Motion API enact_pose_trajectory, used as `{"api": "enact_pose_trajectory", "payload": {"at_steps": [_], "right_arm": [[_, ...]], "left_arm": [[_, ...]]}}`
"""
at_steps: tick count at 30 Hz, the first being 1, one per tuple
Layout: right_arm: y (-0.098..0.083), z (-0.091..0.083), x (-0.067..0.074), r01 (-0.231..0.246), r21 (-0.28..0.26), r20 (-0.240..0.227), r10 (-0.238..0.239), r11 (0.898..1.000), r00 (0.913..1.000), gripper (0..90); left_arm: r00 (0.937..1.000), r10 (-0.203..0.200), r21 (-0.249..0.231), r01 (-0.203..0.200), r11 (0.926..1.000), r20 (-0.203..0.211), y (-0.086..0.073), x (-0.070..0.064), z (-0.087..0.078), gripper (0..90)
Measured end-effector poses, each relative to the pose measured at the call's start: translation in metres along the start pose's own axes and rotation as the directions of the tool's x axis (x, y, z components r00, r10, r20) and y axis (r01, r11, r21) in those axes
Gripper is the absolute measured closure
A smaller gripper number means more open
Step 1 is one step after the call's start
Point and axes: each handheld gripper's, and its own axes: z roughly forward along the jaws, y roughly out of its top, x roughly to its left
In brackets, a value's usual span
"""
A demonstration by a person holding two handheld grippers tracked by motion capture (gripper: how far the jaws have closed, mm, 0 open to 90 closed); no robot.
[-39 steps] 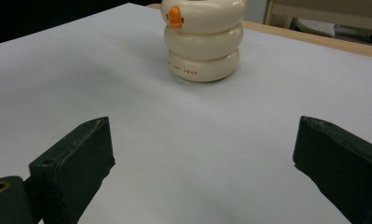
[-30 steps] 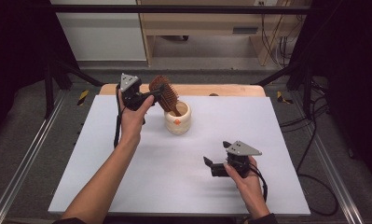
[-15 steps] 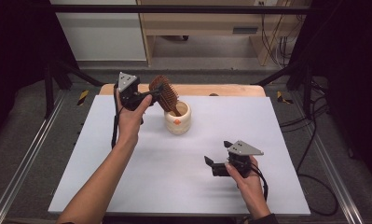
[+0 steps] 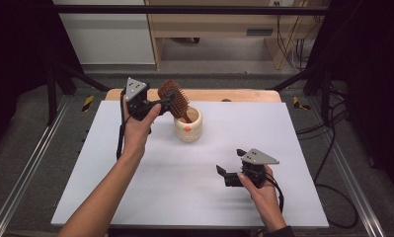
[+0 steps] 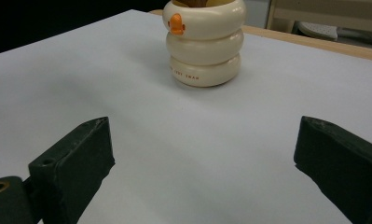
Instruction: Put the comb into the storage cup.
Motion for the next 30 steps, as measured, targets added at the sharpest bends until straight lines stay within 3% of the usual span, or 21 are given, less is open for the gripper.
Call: {"api": "enact_pose_trajectory", "payload": {"at_steps": [22, 30], "right_arm": [[0.000, -0.001, 0.000, 0.003, -0.009, -0.008, -0.003, 1.000, 1.0000, 4.4], [0.000, -0.001, 0.000, 0.005, -0.005, -0.007, -0.005, 1.000, 1.0000, 4.4]], "left_arm": [[0.9983, 0.016, 0.015, -0.017, 0.9997, 0.056, -0.003, -0.003, -0.027, 1.4], [0.9983, 0.015, 0.016, -0.016, 0.9997, 0.057, -0.009, -0.002, -0.038, 1.3]]}}
